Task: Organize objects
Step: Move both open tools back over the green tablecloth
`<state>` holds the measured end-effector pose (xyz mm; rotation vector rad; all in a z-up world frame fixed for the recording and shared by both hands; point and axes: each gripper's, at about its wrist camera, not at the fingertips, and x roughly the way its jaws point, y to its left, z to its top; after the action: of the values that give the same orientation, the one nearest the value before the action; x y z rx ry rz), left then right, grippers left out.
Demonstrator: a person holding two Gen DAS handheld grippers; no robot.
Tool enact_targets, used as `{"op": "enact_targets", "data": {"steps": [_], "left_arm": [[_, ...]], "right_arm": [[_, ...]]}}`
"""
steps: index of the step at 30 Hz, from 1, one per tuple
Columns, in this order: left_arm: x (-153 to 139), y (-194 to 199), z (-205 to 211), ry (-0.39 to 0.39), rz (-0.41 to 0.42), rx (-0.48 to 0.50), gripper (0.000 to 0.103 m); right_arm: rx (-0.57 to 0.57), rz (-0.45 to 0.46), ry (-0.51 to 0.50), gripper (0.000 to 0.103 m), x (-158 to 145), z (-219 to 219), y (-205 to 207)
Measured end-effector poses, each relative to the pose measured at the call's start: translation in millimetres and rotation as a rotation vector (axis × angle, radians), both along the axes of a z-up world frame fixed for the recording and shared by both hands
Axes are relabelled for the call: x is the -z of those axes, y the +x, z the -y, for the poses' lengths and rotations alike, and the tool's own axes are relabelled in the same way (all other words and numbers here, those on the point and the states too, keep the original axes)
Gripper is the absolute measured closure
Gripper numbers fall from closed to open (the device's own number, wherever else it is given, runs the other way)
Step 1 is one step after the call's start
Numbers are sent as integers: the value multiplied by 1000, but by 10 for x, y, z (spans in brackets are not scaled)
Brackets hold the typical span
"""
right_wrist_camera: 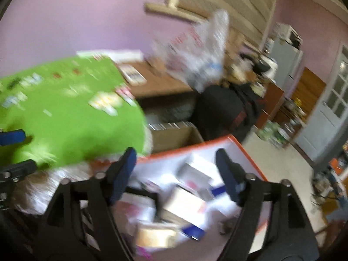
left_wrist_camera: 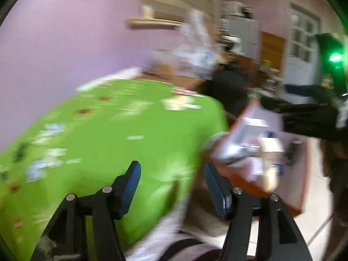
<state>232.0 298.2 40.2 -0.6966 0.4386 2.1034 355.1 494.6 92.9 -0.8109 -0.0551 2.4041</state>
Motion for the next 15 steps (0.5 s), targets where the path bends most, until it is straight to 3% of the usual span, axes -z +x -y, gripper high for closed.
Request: {"op": "enact_targets", "data": {"steps": [5,9,15], "left_arm": [[-144,-315,719,53,-49,-244,34],[-158,-516,1268,48,-41,-340,34],[33,-757,2019,9,65,-440,34]], "right_arm": [[-150,-77,-5,6,-172,477,-423],[-320,-167,-183,6,-212,853,-902],[-514,-34,-341,6,-17,1529,-1711]]}}
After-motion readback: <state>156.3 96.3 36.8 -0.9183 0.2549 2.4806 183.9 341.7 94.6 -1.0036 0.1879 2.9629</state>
